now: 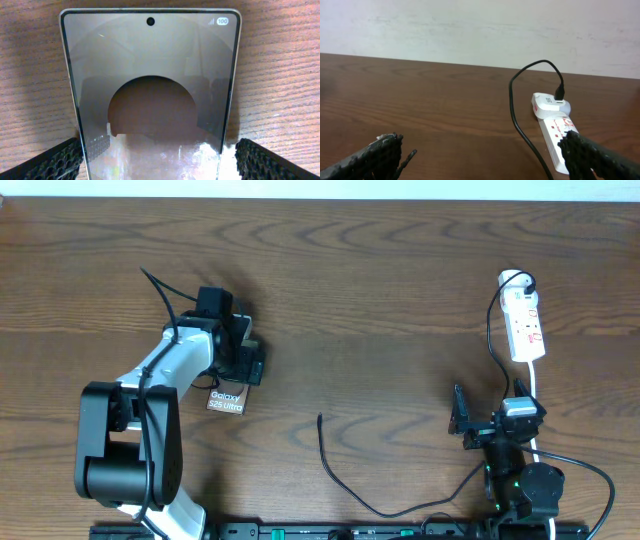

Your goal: Plug charger to phone and switch on socket

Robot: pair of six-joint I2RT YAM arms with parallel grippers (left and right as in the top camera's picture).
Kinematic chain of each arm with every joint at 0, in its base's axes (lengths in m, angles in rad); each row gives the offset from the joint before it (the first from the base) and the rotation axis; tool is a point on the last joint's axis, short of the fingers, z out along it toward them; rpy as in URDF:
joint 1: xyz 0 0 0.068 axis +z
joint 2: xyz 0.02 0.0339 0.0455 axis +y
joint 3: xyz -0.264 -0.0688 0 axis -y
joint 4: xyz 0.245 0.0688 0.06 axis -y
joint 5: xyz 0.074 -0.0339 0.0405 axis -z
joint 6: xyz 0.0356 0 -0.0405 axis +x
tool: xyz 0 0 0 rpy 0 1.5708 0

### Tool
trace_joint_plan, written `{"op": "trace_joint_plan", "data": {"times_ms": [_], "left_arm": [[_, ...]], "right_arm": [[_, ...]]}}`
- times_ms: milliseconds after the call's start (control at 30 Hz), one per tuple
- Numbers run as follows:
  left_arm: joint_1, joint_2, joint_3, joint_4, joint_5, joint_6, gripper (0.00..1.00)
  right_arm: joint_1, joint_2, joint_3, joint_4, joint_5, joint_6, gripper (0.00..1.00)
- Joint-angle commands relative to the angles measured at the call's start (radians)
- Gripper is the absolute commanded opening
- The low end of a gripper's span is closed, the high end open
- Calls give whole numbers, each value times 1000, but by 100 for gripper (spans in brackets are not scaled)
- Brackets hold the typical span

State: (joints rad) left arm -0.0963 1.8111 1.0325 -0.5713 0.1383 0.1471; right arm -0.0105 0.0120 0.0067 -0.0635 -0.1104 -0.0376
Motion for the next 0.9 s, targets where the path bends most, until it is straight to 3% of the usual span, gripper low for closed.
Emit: {"op": "trace_joint_plan", "data": {"times_ms": [0, 333, 867], "left_arm": [[-2, 64, -64, -27, 25, -2, 98], [-2, 64, -94, -21, -60, -2, 98], [-2, 64, -145, 34, -80, -5, 98]], "right_arm": [[5, -6, -1, -4, 6, -12, 99], [5, -6, -1, -4, 7, -12, 99], [5, -6, -1, -4, 6, -12, 99]]}}
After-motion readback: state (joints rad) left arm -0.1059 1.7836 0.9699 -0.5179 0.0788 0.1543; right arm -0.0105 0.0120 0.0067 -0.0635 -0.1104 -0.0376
